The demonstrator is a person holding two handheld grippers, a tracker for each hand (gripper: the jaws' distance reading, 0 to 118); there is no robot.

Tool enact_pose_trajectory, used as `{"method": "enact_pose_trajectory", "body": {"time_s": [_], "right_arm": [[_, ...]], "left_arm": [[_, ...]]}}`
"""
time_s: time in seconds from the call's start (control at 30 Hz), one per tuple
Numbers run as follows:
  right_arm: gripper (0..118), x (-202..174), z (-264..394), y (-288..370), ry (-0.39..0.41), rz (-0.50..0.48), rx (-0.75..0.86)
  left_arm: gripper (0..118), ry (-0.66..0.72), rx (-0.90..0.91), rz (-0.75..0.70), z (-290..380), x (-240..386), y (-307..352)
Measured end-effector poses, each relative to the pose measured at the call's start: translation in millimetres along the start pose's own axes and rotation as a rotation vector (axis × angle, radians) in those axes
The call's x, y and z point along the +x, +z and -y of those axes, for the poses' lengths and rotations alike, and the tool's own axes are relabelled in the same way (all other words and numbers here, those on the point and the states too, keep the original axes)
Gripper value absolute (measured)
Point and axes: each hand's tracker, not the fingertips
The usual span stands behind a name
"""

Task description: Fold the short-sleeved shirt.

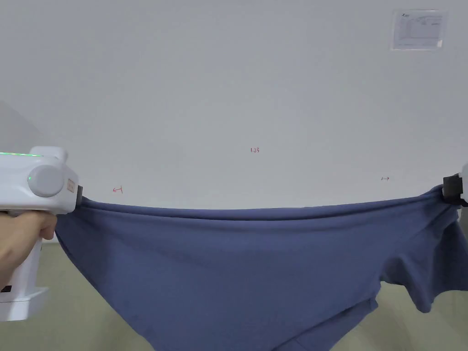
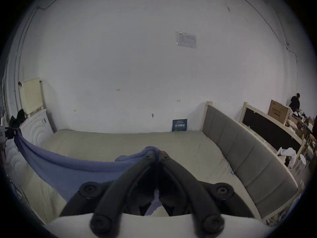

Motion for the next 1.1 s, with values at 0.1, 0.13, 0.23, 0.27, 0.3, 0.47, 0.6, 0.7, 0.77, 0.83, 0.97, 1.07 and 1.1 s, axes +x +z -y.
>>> {"method": "enact_pose_trajectory", "body": {"time_s": [0.1,0.13,0.23,0.27,0.3,0.47,0.6,0.7,0.77,0.83,0.97,1.07,1.1], "right_arm": [[4,-5.5,-9.3,-26.4,0.016,0.026,0.008],[4,-6.0,-10.4,-30.8,0.016,0.028,0.013],[4,-9.4,-18.0,-58.2,0.002,0.043,0.027],[4,-9.1,-19.0,-63.6,-0.001,0.041,0.026],[4,-10.3,-20.0,-70.8,-0.002,0.046,0.028],[4,-13.0,-9.8,-94.3,-0.031,0.048,0.008],[4,-10.3,21.5,-108.3,0.008,0.058,-0.036],[4,-13.9,8.6,-101.7,-0.035,0.024,-0.093],[4,1.5,53.9,-104.8,-0.011,0.059,-0.155],[4,4.3,60.6,-97.2,-0.050,0.050,-0.181],[4,18.5,190.1,-54.8,-0.052,0.058,-0.245],[4,38.1,237.6,-30.0,-0.083,0.022,-0.313],[4,42.8,254.8,-17.5,-0.098,0.020,-0.303]], "left_arm": [[0,-0.013,0.007,-0.018,-9.8,15.3,-24.6],[0,-0.012,0.010,-0.020,-12.3,19.2,-30.9],[0,0.017,0.020,-0.026,-18.1,29.4,-53.2],[0,0.026,0.019,-0.032,-19.1,32.8,-59.4],[0,0.027,0.013,-0.031,-19.2,36.1,-65.7],[0,0.021,0.003,-0.034,-1.9,50.3,-84.1],[0,-0.002,-0.047,-0.023,29.6,53.2,-96.2],[0,-0.022,-0.102,-0.007,64.0,51.4,-99.6],[0,-0.027,-0.150,0.003,92.6,50.1,-97.3],[0,-0.028,-0.181,0.023,124.6,44.9,-88.4],[0,-0.067,-0.240,0.043,188.9,30.9,-57.4],[0,-0.081,-0.263,0.061,231.5,18.3,-26.9],[0,-0.084,-0.282,0.069,244.5,13.8,-15.4]]}}
